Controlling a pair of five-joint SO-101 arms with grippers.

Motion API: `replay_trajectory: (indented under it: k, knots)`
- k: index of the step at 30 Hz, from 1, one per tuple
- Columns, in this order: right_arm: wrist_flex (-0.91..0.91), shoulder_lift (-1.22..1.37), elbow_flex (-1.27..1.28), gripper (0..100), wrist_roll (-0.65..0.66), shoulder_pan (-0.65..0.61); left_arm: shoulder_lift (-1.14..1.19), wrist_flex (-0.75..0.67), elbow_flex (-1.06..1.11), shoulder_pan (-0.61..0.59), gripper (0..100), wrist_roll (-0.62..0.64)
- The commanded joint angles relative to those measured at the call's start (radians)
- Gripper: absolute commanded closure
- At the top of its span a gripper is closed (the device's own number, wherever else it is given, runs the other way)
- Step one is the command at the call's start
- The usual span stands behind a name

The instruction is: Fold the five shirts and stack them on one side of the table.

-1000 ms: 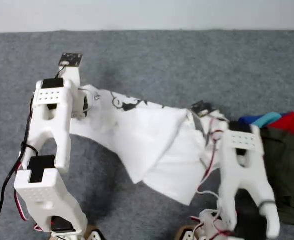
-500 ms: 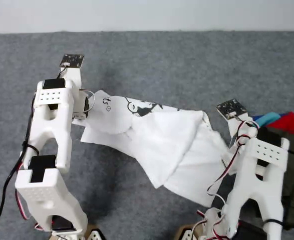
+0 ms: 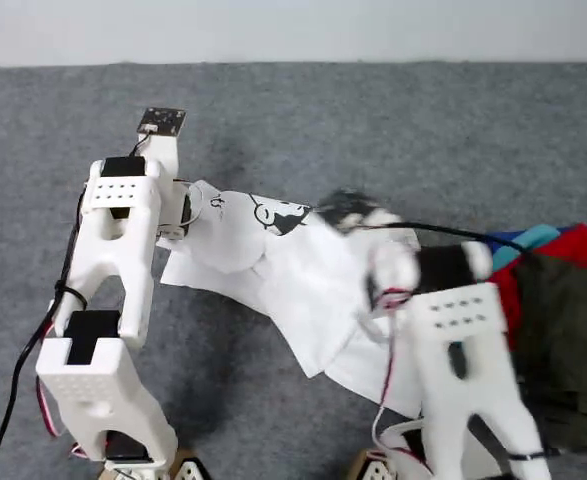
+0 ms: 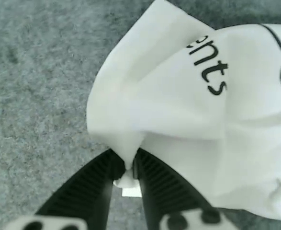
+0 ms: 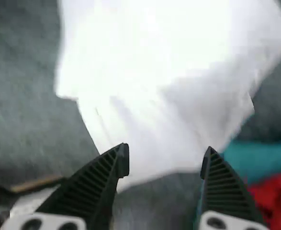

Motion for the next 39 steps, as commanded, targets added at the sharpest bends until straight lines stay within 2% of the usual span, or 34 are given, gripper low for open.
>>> replay_trajectory:
  k: [1,10,14,22,28,30,32,37,39]
  knots:
    - [-0.130,0.114,-0.034,76.1,-0.064,-0.097,-0.011,0.000,-0.008,0.002,99,-0.005]
    - [-0.274,0.518,-0.255,76.1,-0.075,-0.308,-0.011,0.003,-0.008,-0.084,99,-0.005]
    - [-0.292,0.677,-0.407,76.4,-0.135,-0.363,-0.011,0.003,-0.008,-0.089,99,-0.005]
    - [-0.291,0.901,-0.552,89.8,-0.140,-0.371,-0.011,0.003,-0.008,-0.089,99,-0.005]
    - [-0.295,0.993,-0.595,76.2,-0.137,-0.341,-0.011,0.003,-0.008,-0.089,99,-0.005]
    - [-0.297,1.017,-0.606,75.8,-0.133,-0.325,-0.011,0.003,-0.008,-0.089,99,-0.005]
    - [-0.315,1.036,-0.612,79.8,-0.133,-0.317,-0.011,0.003,-0.008,-0.089,99,-0.005]
    - [-0.352,1.063,-0.614,99.0,-0.133,-0.302,-0.011,0.005,-0.008,-0.089,99,-0.005]
    - [-0.341,1.053,-0.614,97.7,-0.110,-0.295,-0.011,0.005,-0.008,-0.089,99,-0.005]
